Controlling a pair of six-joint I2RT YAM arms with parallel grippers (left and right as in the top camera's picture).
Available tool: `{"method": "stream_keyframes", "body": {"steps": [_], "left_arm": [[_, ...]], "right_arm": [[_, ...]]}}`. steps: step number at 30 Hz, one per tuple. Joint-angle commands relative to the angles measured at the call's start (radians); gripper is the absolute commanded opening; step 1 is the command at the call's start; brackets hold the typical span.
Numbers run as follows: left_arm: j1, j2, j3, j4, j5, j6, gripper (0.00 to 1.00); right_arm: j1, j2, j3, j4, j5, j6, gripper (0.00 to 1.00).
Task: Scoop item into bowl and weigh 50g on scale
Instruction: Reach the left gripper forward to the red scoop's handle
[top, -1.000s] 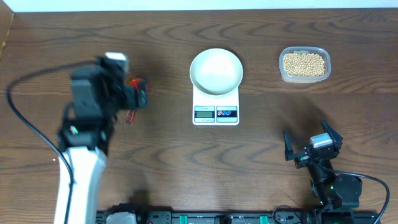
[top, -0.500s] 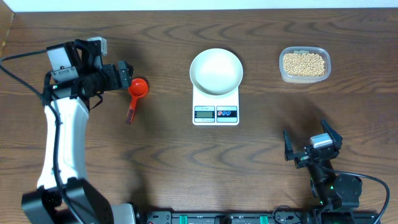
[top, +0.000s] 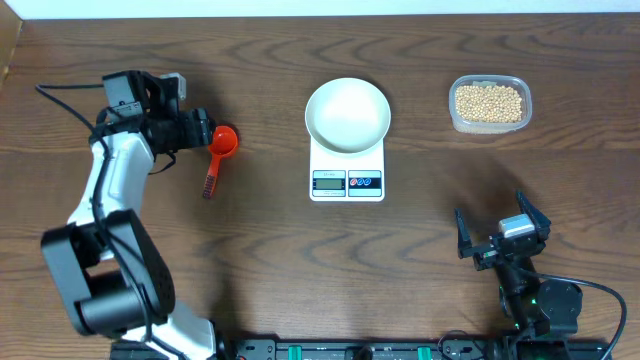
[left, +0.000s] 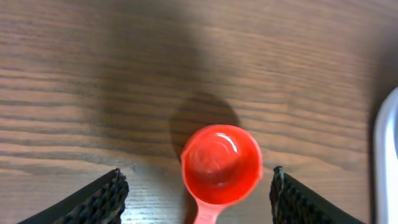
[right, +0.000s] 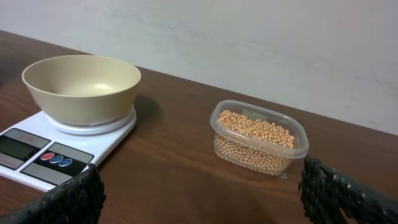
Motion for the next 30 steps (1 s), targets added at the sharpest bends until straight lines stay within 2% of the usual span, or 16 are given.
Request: {"method": "stream_keyframes", "body": {"steps": [1, 10, 14, 21, 30], "left_arm": [[-0.002, 0.051, 0.016, 0.023, -0.011, 0.014, 0.72], [-0.042, 0.161, 0.016, 0.047, -0.05, 0.017, 0.63], [-0.077, 0.185, 0.016, 0.065, -0.127, 0.017, 0.54], [-0.083, 0.188, 0.016, 0.099, -0.132, 0.009, 0.38], [-0.086, 0.218, 0.016, 0.105, -0.131, 0.01, 0.37]], "right_arm": [[0.01, -0.002, -0.002, -0.004, -0.003, 0.015, 0.99], [0.01, -0.002, -0.002, -0.004, -0.003, 0.015, 0.99], [0.01, -0.003, -0.002, -0.004, -0.003, 0.015, 0.99], [0.01, -0.002, -0.002, -0.004, -0.003, 0.015, 0.99], [0.01, -0.002, -0.002, -0.004, -0.003, 0.015, 0.99]]}}
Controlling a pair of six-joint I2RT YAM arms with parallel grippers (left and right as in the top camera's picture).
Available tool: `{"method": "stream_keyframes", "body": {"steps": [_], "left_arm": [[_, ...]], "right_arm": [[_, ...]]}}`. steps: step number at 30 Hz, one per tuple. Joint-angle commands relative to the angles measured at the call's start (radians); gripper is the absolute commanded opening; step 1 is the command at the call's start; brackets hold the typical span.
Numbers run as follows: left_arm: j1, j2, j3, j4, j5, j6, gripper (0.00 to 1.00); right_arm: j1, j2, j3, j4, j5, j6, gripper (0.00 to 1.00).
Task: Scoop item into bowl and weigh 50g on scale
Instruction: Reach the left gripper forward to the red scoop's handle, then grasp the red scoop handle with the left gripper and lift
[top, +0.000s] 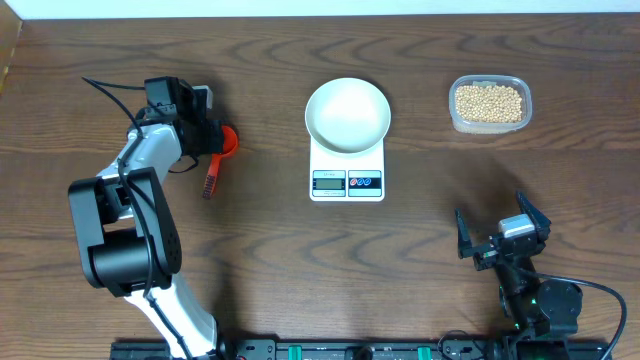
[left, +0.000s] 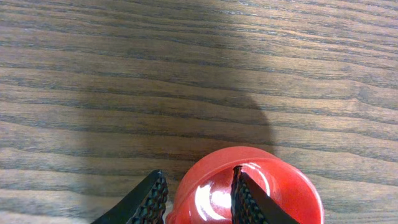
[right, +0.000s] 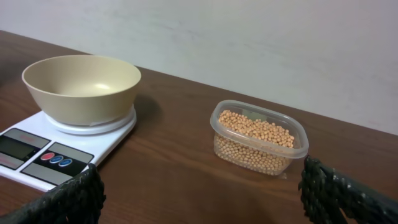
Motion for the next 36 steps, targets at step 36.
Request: {"method": "stream_keyframes", "body": {"steps": [36], "left_arm": [[0.038, -0.474, 0.016, -0.331, -0.013, -1.197, 0.07]], "right_arm": [[0.01, -0.002, -0.002, -0.004, -0.003, 0.015, 0.99]]}}
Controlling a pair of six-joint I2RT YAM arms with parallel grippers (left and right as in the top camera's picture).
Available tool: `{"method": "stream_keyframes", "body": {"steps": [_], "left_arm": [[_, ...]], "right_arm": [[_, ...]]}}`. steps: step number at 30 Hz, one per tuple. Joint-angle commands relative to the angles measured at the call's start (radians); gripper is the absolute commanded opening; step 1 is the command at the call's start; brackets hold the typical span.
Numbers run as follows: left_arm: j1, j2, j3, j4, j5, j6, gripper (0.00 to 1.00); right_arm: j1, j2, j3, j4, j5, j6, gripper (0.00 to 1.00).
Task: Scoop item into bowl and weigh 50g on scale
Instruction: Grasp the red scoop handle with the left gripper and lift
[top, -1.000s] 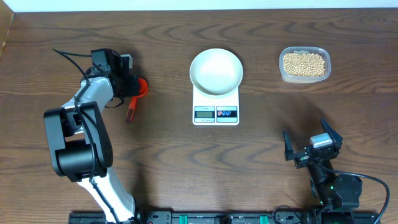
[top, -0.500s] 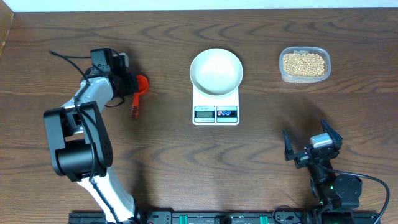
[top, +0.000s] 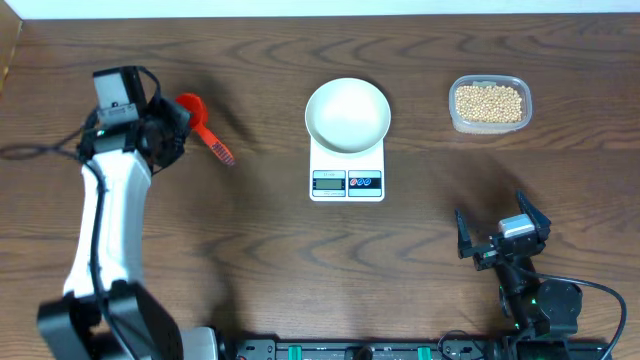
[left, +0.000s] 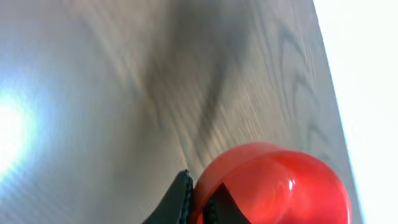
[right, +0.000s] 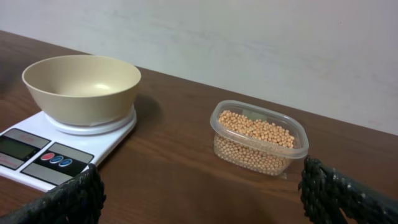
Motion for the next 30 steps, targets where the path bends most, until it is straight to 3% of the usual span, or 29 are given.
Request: {"method": "stream_keyframes", "body": {"steps": [1, 6, 12, 19, 25, 30], "left_arm": [[-0.003, -0.055, 0.008, -0.066, 0.063, -0.211, 0.07], [-0.003, -0.079, 0.008, -0.148, 0.153, -0.214, 0.07], [-0.003, -0.076, 0.007, -0.23, 0.153, -0.214, 0.07], [-0.003, -0.076, 0.007, -0.308, 0.156, -0.213, 0.07], [-0.003, -0.076, 0.007, -0.356, 0.156, -0.213, 0.07], [-0.003, -0.074, 0.006, -0.366, 0.156, -0.145, 0.07]], "right_arm": [[0.01, -0.002, -0.002, -0.004, -0.003, 0.015, 0.99], [0.01, -0.002, -0.002, -0.004, -0.003, 0.015, 0.99], [0.01, -0.002, -0.002, -0.003, 0.0, -0.087, 0.99], [0.01, -0.002, -0.002, 0.032, -0.043, -0.081, 0.99], [0.01, -0.003, -0.002, 0.12, -0.205, -0.052, 0.99], [0.01, -0.002, -0.002, 0.2, -0.462, 0.031, 0.99]]}}
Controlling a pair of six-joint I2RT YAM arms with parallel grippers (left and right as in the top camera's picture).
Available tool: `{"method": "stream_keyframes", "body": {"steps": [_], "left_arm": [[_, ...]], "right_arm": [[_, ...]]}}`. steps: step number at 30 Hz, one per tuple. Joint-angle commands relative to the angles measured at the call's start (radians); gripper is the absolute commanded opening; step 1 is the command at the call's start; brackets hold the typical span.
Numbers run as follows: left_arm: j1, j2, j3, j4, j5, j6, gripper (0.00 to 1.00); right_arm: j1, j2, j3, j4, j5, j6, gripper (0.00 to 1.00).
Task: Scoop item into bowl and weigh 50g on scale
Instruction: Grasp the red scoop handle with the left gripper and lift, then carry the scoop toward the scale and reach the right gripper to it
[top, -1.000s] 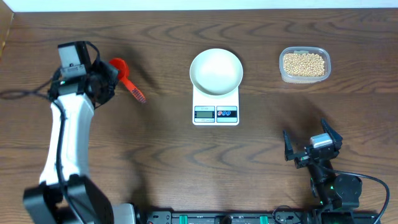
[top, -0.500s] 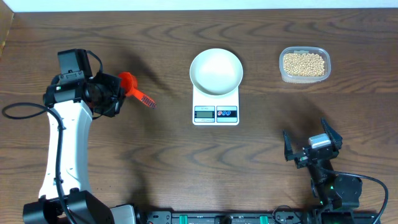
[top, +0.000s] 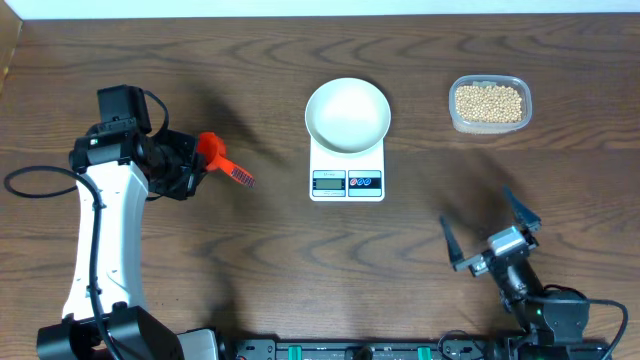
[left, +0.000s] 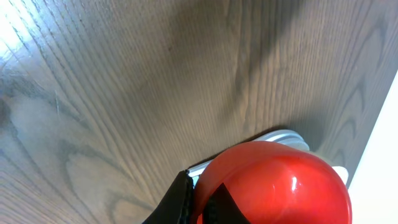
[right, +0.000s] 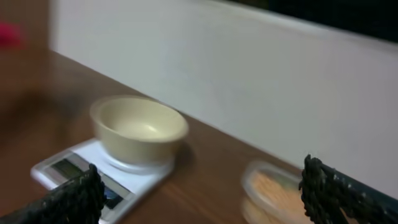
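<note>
My left gripper (top: 196, 162) is shut on the rim of the red measuring scoop (top: 222, 161), held above the table left of the scale, its handle pointing right. In the left wrist view the scoop's cup (left: 273, 182) fills the bottom, pinched between the fingers (left: 180, 199). A cream bowl (top: 347, 114) sits on the white scale (top: 347, 180). The clear tub of soybeans (top: 489, 102) stands at the back right. My right gripper (top: 489, 237) is open near the front right, with the bowl (right: 138, 124) and tub (right: 277, 186) blurred ahead of it.
A white wall (right: 249, 81) rises behind the table. Black cables (top: 40, 185) trail off the left arm at the left edge.
The left gripper has carried the scoop down and to the right, nearer the scale. The right arm has turned and lifted a little; its view is now blurred and shifted.
The left gripper was open over the scoop lying left of the scale. Then its fingers were closed on the cup's rim on the table. Then the scoop was held off the table at the far left, and now it sits closer to the scale. The right arm stayed still until now.
</note>
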Motion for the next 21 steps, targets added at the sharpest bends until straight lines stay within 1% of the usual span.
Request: {"method": "stream_keyframes", "body": {"steps": [1, 3, 4, 7, 11, 16, 21], "left_arm": [[-0.002, -0.006, 0.004, -0.006, 0.004, 0.042, 0.07], [-0.002, -0.006, 0.0, -0.005, 0.004, 0.042, 0.07], [-0.005, -0.005, 0.0, -0.005, 0.004, 0.042, 0.07], [-0.018, -0.003, 0.0, 0.0, 0.0, 0.042, 0.07], [-0.043, -0.003, 0.0, 0.004, -0.012, 0.042, 0.07], [-0.075, -0.003, 0.0, 0.01, -0.019, 0.042, 0.07], [-0.102, -0.003, 0.0, 0.024, -0.019, 0.041, 0.07]], "right_arm": [[0.01, -0.002, -0.002, 0.028, -0.213, 0.126, 0.99], [0.01, 0.003, -0.001, 0.047, -0.22, 0.214, 0.99], [0.01, 0.007, 0.0, 0.056, -0.231, 0.235, 0.99], [0.01, 0.033, 0.025, 0.074, -0.282, 0.242, 0.99], [0.01, 0.105, 0.101, 0.076, -0.296, 0.257, 0.99], [0.01, 0.288, 0.261, 0.066, -0.365, 0.257, 0.99], [0.01, 0.512, 0.444, -0.003, -0.489, 0.257, 0.99]]}}
